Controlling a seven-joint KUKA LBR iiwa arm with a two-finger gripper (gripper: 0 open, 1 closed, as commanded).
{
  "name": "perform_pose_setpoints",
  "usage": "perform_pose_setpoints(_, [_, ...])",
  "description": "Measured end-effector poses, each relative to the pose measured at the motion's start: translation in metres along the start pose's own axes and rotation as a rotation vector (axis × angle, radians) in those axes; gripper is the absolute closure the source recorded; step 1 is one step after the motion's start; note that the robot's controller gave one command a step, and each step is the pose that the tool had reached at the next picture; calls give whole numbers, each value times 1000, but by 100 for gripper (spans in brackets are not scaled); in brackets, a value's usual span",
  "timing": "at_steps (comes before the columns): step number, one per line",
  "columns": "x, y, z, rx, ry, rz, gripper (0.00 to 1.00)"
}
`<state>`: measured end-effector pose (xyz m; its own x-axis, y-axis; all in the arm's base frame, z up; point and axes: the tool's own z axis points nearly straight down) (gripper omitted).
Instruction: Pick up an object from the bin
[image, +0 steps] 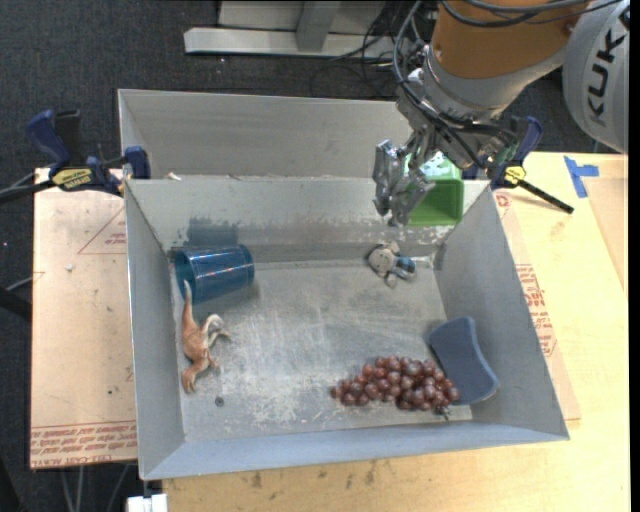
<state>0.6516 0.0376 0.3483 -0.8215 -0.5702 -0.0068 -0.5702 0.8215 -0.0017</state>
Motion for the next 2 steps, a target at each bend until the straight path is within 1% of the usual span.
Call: perform_pose_setpoints(2, [0, 0, 1, -2, 3, -2, 100])
